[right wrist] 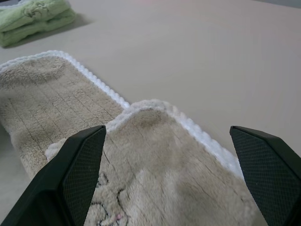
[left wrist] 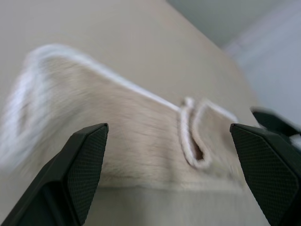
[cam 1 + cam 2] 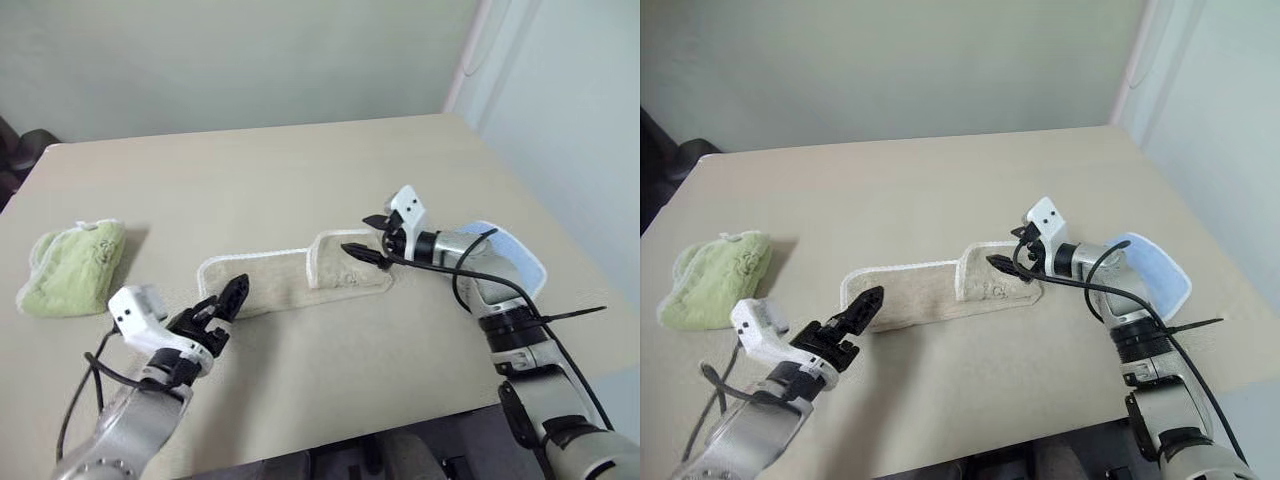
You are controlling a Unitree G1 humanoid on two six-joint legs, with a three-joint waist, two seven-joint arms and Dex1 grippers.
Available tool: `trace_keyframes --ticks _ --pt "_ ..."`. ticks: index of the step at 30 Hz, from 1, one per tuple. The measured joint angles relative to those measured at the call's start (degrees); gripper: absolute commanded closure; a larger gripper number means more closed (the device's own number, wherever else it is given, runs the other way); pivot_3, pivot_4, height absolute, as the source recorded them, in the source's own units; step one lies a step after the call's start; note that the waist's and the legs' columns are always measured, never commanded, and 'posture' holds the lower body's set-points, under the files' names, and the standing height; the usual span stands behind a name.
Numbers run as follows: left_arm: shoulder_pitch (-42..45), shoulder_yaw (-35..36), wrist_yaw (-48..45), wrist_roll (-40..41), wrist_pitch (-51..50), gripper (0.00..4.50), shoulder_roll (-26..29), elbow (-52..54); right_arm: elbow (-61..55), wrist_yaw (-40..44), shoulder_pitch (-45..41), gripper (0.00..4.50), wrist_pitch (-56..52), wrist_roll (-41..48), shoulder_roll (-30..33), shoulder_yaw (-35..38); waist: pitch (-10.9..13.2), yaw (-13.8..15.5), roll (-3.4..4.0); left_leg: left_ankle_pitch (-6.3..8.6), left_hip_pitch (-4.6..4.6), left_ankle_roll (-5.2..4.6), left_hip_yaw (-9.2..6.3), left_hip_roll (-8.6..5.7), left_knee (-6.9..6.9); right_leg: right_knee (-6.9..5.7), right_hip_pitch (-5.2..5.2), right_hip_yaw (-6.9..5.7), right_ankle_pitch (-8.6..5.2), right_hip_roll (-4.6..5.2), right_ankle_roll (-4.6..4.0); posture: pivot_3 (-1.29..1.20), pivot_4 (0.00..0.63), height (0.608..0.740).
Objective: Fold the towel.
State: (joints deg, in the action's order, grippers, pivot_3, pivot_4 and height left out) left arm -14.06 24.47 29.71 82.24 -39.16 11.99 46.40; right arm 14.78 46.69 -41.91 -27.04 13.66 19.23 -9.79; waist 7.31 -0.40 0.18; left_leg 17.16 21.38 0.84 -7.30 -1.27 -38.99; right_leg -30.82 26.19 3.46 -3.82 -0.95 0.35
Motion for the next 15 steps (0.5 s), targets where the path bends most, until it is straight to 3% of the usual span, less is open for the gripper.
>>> trace_keyframes --ticks 4,15 --pt "-0.8 -2.9 10.1 2.6 5.5 0.0 -4.2 0.2 3.1 0.7 -1.0 0.04 1.7 -0.7 -1.0 -0.4 0.1 0.1 0.0 -0.02 -0.22 -0.08 -0.01 0.01 0.0 0.0 -0.24 -0.02 -0.02 -0.01 0.0 0.0 0.15 0.74" --pt "-0.8 -4.9 14.1 6.3 11.7 0.0 0.2 -3.1 5.9 1.1 -1.9 0.04 3.2 -2.3 -2.7 -0.5 0.3 0.1 0.03 0.05 -0.35 -0.02 -0.02 0.01 -0.01 0.0 -0.39 -0.04 -0.05 -0.03 -0.01 0.0 0.15 0.74"
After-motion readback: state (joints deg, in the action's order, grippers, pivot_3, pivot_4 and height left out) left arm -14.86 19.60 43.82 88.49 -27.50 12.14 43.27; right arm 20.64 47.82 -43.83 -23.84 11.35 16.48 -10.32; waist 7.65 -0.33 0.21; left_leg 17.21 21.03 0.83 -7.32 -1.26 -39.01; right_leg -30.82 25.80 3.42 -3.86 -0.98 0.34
